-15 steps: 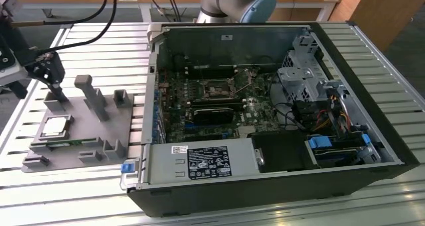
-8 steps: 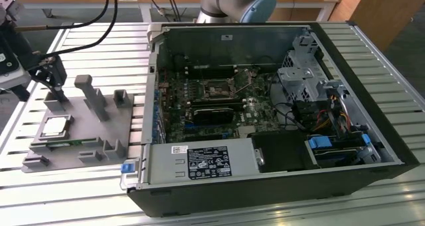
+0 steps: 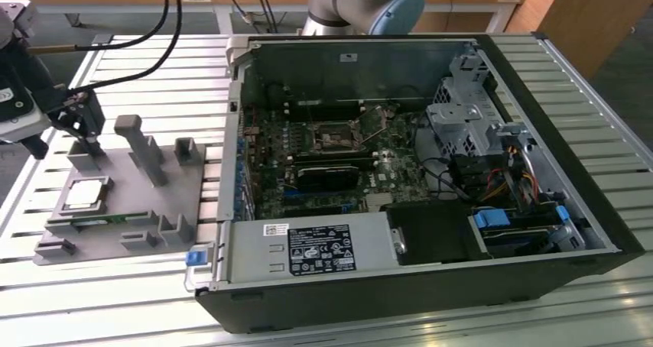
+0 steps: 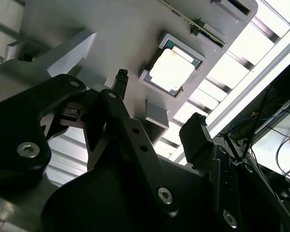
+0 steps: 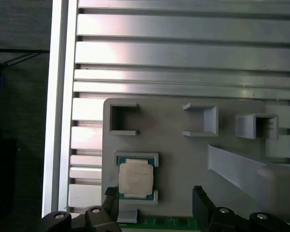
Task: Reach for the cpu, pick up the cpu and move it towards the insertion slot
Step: 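Pick up the cpu and move it towards the insertion slot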
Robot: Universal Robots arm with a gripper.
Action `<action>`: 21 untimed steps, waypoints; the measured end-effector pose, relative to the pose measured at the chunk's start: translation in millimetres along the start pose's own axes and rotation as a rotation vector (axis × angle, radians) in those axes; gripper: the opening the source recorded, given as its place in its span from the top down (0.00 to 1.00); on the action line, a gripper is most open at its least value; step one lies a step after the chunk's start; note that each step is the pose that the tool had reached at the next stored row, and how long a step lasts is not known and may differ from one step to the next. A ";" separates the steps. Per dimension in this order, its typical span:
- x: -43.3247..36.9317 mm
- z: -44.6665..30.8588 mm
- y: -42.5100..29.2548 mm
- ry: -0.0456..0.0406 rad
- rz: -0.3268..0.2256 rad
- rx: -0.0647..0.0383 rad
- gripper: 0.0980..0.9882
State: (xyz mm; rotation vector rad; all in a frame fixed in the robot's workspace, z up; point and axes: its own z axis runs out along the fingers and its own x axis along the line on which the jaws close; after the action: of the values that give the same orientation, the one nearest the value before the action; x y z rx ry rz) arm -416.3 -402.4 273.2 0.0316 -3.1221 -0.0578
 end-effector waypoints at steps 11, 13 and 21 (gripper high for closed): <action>-0.2 9.6 -0.4 0.0008 0.000 0.000 0.32; -0.2 11.5 -0.5 0.0008 0.000 0.000 0.32; -0.4 20.4 -1.8 0.0014 0.000 0.000 0.32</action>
State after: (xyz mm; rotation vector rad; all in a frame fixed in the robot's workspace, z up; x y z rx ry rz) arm -416.2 -403.4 252.7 0.0316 -3.1208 -0.0577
